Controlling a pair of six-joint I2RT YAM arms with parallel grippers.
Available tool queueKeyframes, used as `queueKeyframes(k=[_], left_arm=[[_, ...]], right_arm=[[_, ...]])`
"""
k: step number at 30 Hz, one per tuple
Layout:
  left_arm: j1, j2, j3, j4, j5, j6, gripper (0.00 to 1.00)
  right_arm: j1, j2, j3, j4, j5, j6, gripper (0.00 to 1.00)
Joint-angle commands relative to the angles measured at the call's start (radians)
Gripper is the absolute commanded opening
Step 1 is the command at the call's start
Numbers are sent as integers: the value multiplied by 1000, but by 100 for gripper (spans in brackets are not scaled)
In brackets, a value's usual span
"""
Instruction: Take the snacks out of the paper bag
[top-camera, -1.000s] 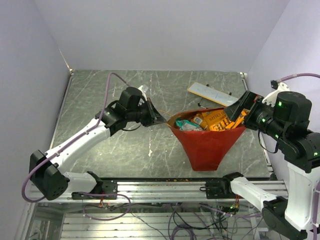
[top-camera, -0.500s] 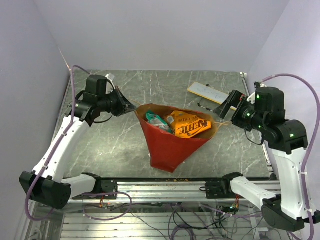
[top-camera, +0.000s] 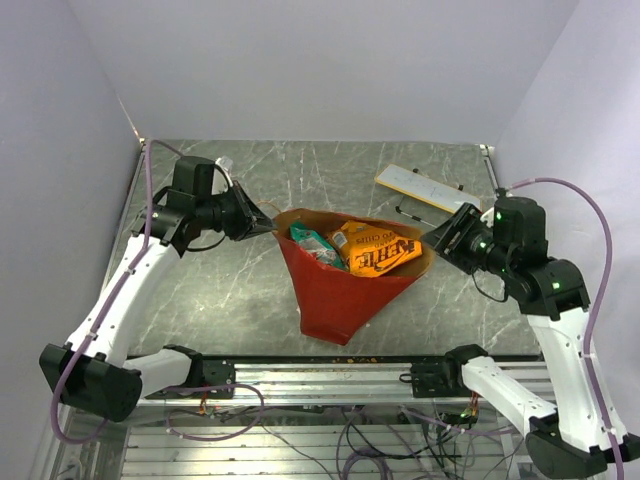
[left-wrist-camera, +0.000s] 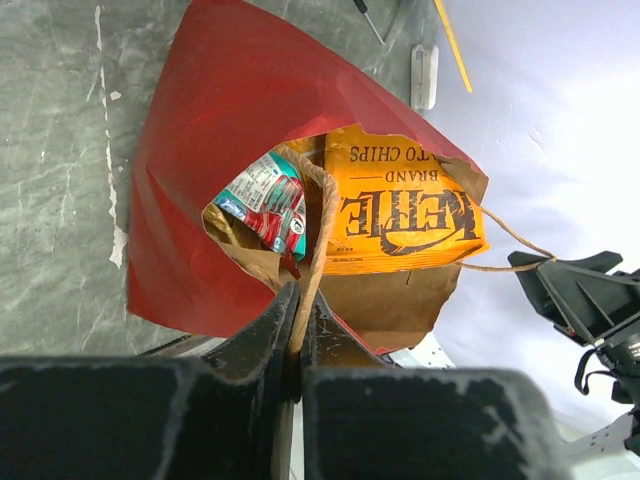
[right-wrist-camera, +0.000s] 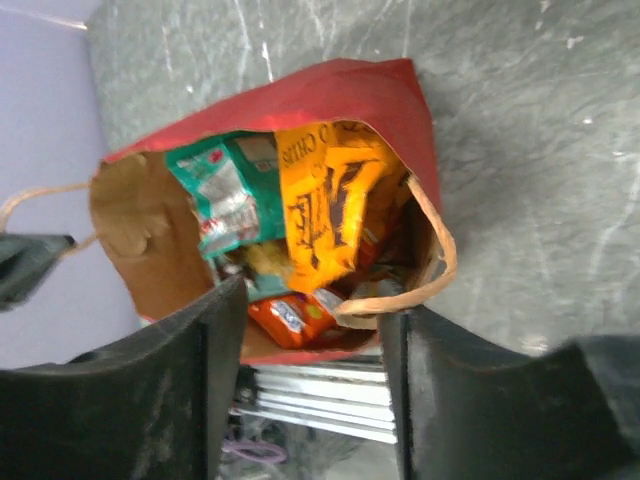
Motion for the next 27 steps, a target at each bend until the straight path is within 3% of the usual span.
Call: queueKeyframes(k=[1, 3, 5, 6, 10, 21, 27], left_arm=[[7, -19, 22, 9, 29, 1, 16], [7, -4, 27, 2, 35, 30, 20], [7, 27, 44, -41, 29, 69, 18], [7, 41, 53, -64, 18, 84, 15], [8, 60, 96, -110, -17, 96, 7], [77, 96, 180, -86, -34, 65, 7], [218, 129, 329, -250, -60, 174, 7]], right_arm=[[-4, 21, -9, 112, -20, 3, 42], [-4, 41, -21, 162, -50, 7, 28], [-4, 60, -29, 195, -90, 2, 7], [-3, 67, -32, 206, -114, -3, 2], [-3, 82, -35, 237, -212, -49, 0], [-4, 187, 32, 310, -562, -297, 0], [21, 241, 0, 561, -765, -201, 0]])
